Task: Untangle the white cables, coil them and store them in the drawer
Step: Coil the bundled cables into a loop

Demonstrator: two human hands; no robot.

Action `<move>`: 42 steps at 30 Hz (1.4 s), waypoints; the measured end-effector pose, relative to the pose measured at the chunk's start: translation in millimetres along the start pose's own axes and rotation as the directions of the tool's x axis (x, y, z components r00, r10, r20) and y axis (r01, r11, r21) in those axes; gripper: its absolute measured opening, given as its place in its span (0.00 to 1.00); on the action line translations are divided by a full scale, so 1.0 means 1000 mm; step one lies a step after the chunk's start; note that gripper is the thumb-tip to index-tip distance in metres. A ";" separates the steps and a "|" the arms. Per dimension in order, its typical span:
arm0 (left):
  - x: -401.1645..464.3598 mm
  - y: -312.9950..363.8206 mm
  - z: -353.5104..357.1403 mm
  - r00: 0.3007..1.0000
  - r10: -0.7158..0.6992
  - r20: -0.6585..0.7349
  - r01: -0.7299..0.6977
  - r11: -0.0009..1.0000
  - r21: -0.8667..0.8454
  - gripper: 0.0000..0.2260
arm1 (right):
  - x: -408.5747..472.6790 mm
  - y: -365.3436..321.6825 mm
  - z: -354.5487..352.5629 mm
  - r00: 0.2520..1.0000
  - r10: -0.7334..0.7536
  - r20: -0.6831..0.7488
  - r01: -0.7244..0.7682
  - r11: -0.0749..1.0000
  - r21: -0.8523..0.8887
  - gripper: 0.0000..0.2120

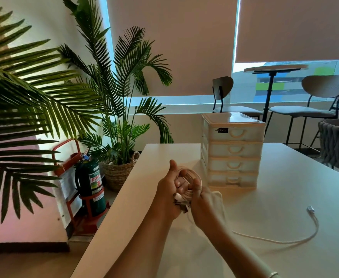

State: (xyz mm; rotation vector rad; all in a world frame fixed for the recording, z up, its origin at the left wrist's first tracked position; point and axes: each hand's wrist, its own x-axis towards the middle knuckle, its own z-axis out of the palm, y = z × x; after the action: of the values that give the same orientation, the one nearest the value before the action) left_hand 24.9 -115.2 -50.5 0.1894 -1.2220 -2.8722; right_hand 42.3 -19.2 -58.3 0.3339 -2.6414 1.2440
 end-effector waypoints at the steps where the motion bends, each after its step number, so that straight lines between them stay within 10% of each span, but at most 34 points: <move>1: 0.000 0.001 0.000 0.999 0.004 -0.040 -0.004 1.000 -0.017 0.26 | -0.003 -0.001 0.001 1.000 -0.008 0.017 0.010 0.998 -0.065 0.27; 15: 0.000 0.004 0.004 0.983 0.120 -0.138 -0.137 0.983 -0.120 0.28 | -0.025 -0.027 -0.017 0.919 -0.123 0.374 0.339 0.731 -0.592 0.09; 31: 0.003 -0.014 0.008 0.967 0.235 0.096 -0.248 0.956 0.154 0.22 | -0.004 -0.034 -0.039 0.910 0.102 0.402 0.132 0.847 -0.514 0.06; 42: -0.003 -0.020 0.006 0.879 0.384 0.281 -0.476 0.721 0.504 0.44 | 0.004 -0.032 -0.062 0.925 0.162 0.344 -0.125 0.984 -0.128 0.06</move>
State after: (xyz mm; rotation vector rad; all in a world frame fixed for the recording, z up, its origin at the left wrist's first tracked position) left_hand 27.4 -96.8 -60.7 -0.2979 -1.8288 -2.0939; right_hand 53.0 8.3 5.2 0.3840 -3.0748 1.1756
